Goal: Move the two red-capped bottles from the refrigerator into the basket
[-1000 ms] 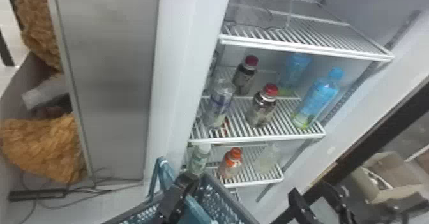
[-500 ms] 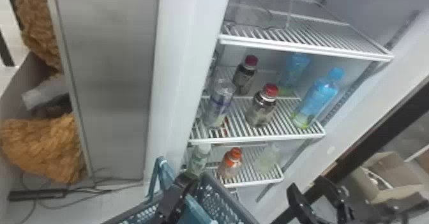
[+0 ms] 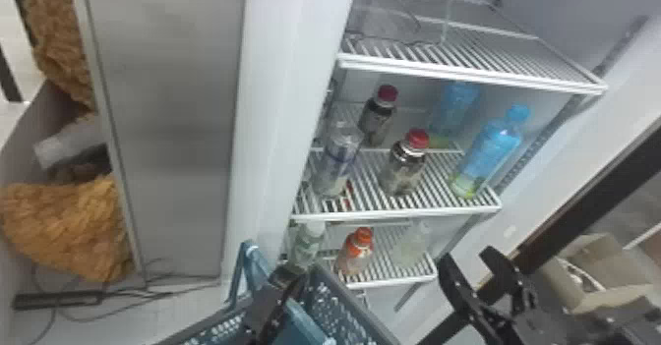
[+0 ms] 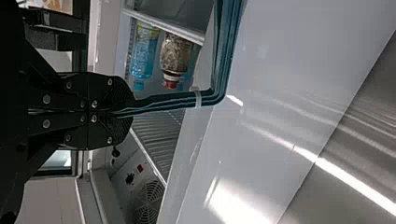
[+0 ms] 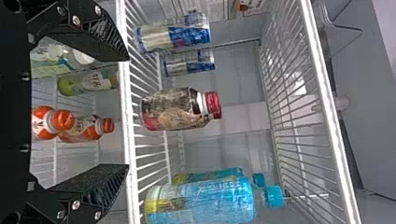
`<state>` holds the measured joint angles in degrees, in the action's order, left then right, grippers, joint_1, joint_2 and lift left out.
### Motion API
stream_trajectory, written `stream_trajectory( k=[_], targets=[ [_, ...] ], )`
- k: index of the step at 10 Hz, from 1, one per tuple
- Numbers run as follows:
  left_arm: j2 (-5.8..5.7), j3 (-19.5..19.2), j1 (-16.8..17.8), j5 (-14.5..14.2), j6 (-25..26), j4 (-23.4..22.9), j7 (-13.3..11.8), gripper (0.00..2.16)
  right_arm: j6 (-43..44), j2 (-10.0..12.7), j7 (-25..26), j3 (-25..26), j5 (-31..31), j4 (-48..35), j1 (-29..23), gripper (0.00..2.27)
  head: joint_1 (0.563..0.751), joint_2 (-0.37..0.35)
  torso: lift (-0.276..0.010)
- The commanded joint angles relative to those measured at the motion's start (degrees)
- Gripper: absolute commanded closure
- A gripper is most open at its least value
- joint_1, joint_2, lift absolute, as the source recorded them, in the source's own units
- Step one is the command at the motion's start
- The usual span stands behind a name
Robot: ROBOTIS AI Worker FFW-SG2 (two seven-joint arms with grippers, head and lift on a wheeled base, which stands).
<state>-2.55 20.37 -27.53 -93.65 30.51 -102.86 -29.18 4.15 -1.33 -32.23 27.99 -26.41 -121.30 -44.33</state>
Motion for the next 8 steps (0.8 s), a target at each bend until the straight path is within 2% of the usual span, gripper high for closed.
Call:
stream_trajectory(
  k=[1,8],
  targets=[
    [0.00,-0.03,-0.02,-0.04,0.00,0.00,0.00,1.20,-3.44,0.36,0.94,0.00,1.50,-1.81,1.87,0.21,0.695,-0.350,0.000],
    [-0.44,0.43,0.12,-0.49,-0.56,0.00,0.00,1.20,-11.03,0.89,3.67,-0.34,5.05,0.16,12.84,0.21,0.695,-0.350,0.000]
  ],
)
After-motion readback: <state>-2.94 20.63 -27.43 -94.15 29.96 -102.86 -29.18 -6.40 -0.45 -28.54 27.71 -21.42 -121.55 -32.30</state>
